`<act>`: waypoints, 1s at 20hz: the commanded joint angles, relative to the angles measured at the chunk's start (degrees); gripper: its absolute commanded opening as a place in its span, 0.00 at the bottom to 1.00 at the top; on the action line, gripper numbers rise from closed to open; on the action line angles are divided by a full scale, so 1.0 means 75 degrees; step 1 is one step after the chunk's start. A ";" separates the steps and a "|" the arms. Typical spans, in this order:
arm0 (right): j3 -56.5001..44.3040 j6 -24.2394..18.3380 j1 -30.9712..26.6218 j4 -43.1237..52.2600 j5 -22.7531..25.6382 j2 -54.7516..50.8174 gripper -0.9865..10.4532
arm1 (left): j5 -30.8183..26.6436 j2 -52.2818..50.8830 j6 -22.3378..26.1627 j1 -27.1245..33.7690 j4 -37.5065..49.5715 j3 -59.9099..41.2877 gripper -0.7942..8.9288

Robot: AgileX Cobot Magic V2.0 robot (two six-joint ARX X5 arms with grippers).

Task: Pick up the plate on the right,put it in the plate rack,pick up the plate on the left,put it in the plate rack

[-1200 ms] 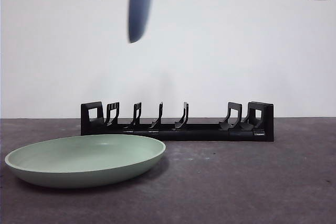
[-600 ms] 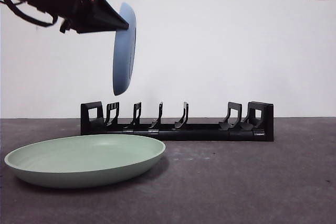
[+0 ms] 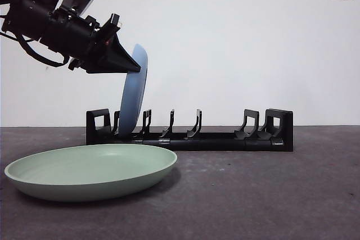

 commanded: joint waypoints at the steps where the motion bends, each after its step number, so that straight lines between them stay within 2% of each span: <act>1: -0.0023 -0.0093 0.0009 0.0017 -0.0029 0.0017 0.39 | -0.0236 0.0082 0.0641 -0.0006 0.0017 0.0003 0.07; 6: -0.0023 -0.0111 0.0009 0.0009 -0.0029 0.0017 0.39 | -0.0580 0.0082 0.0828 -0.0146 -0.0023 0.0003 0.09; 9: -0.0023 -0.0114 0.0009 -0.0012 -0.0026 0.0023 0.39 | -0.0574 0.0085 0.0973 -0.0265 -0.0029 0.0003 0.18; 18: -0.0023 -0.0259 0.0009 -0.0256 -0.0026 0.0023 0.39 | -0.0568 -0.0207 0.0898 -0.0452 -0.0326 0.0006 0.19; 20: -0.0023 -0.0256 0.0009 -0.0216 -0.0026 0.0023 0.39 | -0.0565 -0.0632 0.0901 -0.0437 -0.0697 0.0009 0.27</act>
